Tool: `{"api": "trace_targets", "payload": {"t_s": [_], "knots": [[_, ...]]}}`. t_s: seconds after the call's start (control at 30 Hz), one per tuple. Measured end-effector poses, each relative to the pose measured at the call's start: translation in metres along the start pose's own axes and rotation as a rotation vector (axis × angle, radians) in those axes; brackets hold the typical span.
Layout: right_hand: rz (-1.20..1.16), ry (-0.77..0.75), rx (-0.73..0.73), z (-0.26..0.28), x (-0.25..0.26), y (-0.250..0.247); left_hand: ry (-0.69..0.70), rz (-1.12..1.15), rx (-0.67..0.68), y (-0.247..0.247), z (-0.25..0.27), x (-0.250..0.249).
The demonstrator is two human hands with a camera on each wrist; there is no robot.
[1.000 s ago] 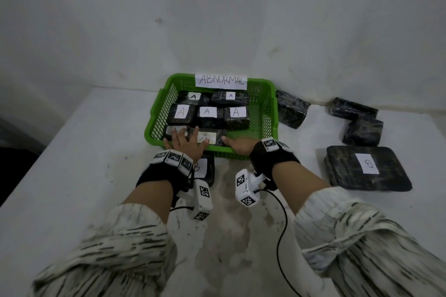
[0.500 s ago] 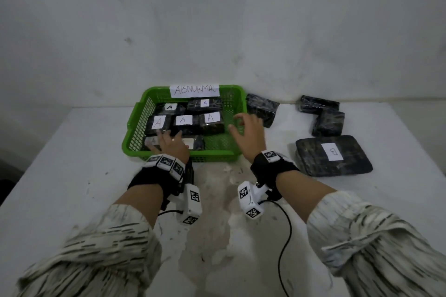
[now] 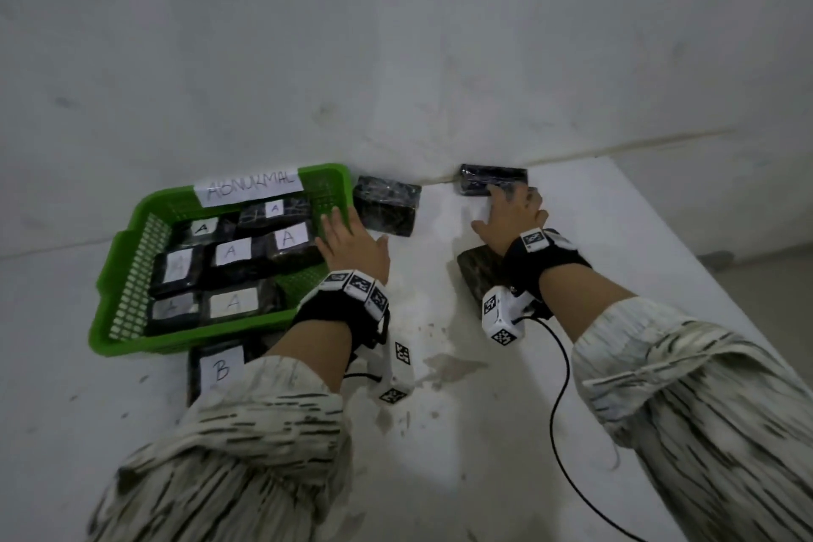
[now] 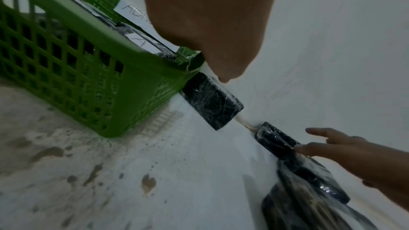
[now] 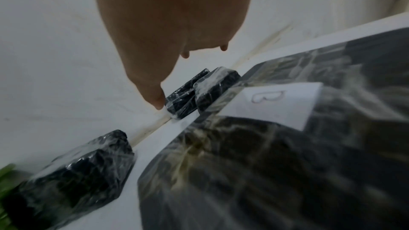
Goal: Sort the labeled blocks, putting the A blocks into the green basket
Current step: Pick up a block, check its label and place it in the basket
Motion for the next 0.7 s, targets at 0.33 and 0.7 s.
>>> {"api": "trace_targets", "payload": {"t_s": [0.33,0.7], "knots": [[0.06,0.241,0.152,-0.053,-0.011,0.03,0.019,0.072,-0.069,0.007,-0.022,0.011],[-0.588,0.073,0.02,-0.027,0.051,0.018,0.015,0.006,-0.076,-0.001,-0.017,0.006]]}}
Point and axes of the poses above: each hand's wrist, its own z-axis away from the middle knuckle, its own y-axis out of the palm, x = y × z, the point moved 8 cm from there along -z, towards the middle knuckle, and after that the axes turned 5 degrees about y, right-handed, at the moved point
